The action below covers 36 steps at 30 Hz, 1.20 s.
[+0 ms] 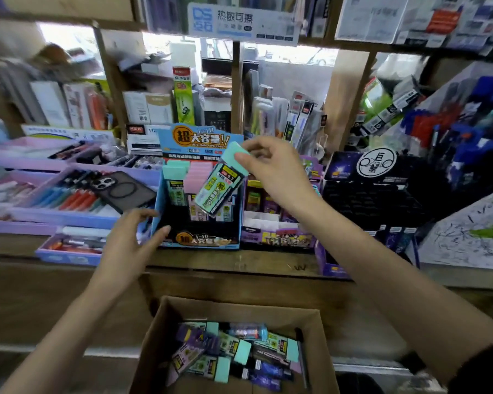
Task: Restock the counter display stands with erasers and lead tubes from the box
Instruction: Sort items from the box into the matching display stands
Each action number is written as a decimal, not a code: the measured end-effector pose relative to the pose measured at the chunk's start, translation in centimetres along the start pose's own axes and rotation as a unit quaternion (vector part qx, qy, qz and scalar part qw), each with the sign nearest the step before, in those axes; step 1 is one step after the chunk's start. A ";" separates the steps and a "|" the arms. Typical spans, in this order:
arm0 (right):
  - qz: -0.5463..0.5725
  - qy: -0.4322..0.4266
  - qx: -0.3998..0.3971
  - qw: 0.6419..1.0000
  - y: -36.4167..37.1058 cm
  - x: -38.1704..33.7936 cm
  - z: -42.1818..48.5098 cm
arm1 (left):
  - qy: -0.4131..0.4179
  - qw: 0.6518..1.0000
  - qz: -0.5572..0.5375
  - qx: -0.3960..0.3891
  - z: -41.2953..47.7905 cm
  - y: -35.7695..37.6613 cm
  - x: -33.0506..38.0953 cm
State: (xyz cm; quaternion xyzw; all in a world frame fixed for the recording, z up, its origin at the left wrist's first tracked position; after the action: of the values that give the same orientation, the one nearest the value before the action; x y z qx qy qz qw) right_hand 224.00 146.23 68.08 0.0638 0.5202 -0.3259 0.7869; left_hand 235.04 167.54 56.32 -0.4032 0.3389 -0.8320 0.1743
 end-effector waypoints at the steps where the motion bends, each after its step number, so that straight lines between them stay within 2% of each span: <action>1: 0.008 -0.006 0.004 1.000 1.1 -0.2 1.1 | -0.009 1.000 0.028 0.009 0.6 -0.2 -1.2; 3: 0.014 -0.019 0.014 1.000 3.3 -0.4 3.3 | -0.021 0.998 0.061 0.010 1.5 -0.1 -2.8; 6: -0.036 -0.046 0.006 0.998 6.3 -0.1 5.6 | -0.008 0.993 0.114 0.008 2.1 1.1 -3.4; 10: -0.134 -0.087 -0.056 0.986 9.0 1.4 6.9 | 0.020 0.982 0.182 0.036 2.1 2.5 -3.4; 17: -0.286 -0.126 -0.150 0.938 11.3 4.4 6.9 | 0.044 0.977 0.192 0.081 1.7 2.9 -3.9; 21: -0.278 -0.101 -0.144 0.944 12.1 4.7 7.3 | 0.044 0.976 0.197 0.080 1.6 2.8 -3.9; 30: -0.237 -0.047 -0.184 0.953 12.0 4.5 8.3 | 0.040 0.980 0.183 0.072 1.4 2.9 -4.0; 36: -0.293 -0.110 -0.138 0.940 12.4 6.0 7.5 | 0.044 0.979 0.182 0.078 1.4 3.0 -4.0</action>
State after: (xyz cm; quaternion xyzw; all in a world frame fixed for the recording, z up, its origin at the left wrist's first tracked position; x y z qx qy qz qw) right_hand 238.50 149.95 63.35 -0.2372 0.4656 -0.4720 0.7101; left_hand 238.66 167.08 52.66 -0.2827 0.3484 -0.8272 0.3383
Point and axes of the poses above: each hand's wrist, its own z-axis towards the middle knuckle, its own y-axis out of the palm, x = y × z, the point moved 2 cm from there along z, towards the middle knuckle, and after that the axes turned 10 degrees about z, right-handed, at the moved point
